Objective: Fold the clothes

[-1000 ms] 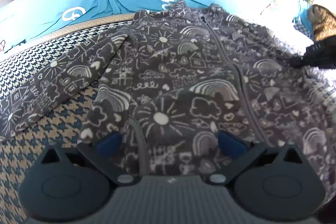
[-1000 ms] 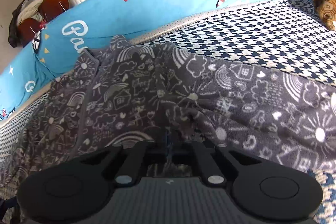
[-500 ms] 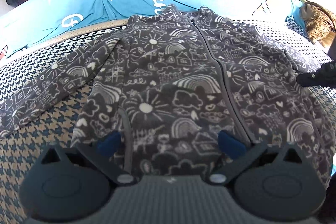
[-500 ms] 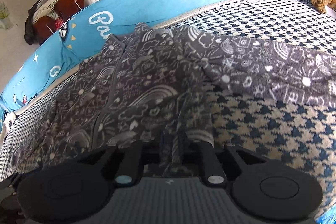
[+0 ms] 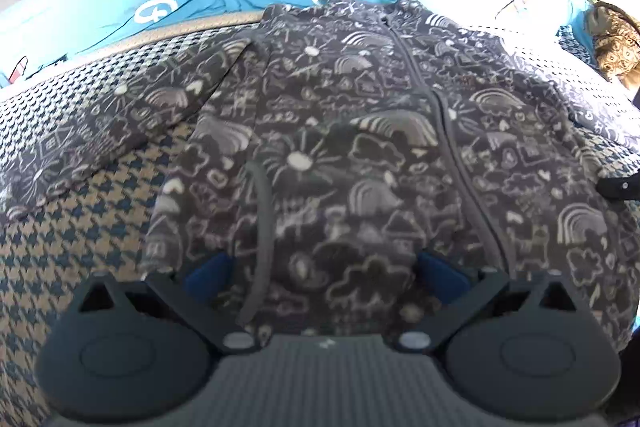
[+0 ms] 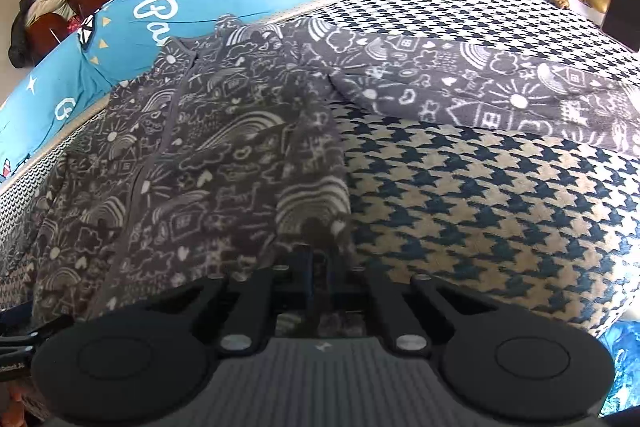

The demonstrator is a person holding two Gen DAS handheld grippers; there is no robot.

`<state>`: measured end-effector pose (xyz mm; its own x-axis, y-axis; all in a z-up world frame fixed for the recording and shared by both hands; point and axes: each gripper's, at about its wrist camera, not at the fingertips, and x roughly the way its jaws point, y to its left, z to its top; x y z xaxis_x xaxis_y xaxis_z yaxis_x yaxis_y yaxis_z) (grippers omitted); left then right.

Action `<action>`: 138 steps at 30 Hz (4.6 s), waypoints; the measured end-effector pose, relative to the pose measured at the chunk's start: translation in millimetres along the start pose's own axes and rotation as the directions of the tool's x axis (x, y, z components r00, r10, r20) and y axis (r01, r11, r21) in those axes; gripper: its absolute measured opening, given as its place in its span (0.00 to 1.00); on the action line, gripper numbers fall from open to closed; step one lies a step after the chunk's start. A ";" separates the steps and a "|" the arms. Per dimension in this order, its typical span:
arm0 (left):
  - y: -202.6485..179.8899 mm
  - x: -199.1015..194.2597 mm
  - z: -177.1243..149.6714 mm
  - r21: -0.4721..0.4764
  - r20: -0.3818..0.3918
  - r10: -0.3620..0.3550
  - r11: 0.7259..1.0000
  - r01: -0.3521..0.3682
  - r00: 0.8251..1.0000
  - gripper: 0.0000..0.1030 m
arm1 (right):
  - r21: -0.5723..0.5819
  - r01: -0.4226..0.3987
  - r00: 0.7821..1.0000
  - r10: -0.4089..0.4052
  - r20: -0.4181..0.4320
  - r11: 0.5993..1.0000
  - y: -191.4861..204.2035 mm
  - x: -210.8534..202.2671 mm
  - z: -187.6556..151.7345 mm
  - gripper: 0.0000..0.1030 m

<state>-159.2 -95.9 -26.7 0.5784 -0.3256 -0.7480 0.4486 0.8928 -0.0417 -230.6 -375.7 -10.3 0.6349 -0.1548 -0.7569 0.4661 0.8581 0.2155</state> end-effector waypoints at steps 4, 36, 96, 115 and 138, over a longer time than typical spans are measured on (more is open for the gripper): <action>2.7 -3.7 -5.9 -0.004 0.000 0.009 1.000 -0.009 1.000 1.00 | 0.031 -0.006 1.000 0.005 0.007 0.999 -6.2 -5.2 -2.4 0.02; -14.0 -21.5 -32.9 0.025 0.004 0.055 0.998 -0.055 0.998 1.00 | -0.205 -0.195 0.979 0.179 -0.096 0.959 59.4 -32.7 -77.1 0.16; -59.4 -4.1 74.2 0.048 0.016 0.090 0.995 -0.090 0.996 1.00 | 0.036 0.076 0.997 -0.076 0.021 0.996 -28.0 -15.3 31.3 0.46; -53.3 37.4 105.7 0.040 -0.002 0.136 0.990 -0.136 0.991 1.00 | 0.145 0.188 0.980 -0.196 0.041 0.971 -50.5 1.4 61.5 0.46; -46.5 36.1 91.6 0.029 -0.012 0.156 0.987 -0.156 0.988 1.00 | 0.528 0.203 0.956 -0.283 0.076 0.825 -125.6 -26.3 62.7 0.46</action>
<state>-96.8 -177.7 9.0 0.6332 -0.1787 -0.7531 0.3727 0.9232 0.0943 -267.2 -510.1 21.3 0.5216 -0.4281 -0.7380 0.8384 0.4175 0.3504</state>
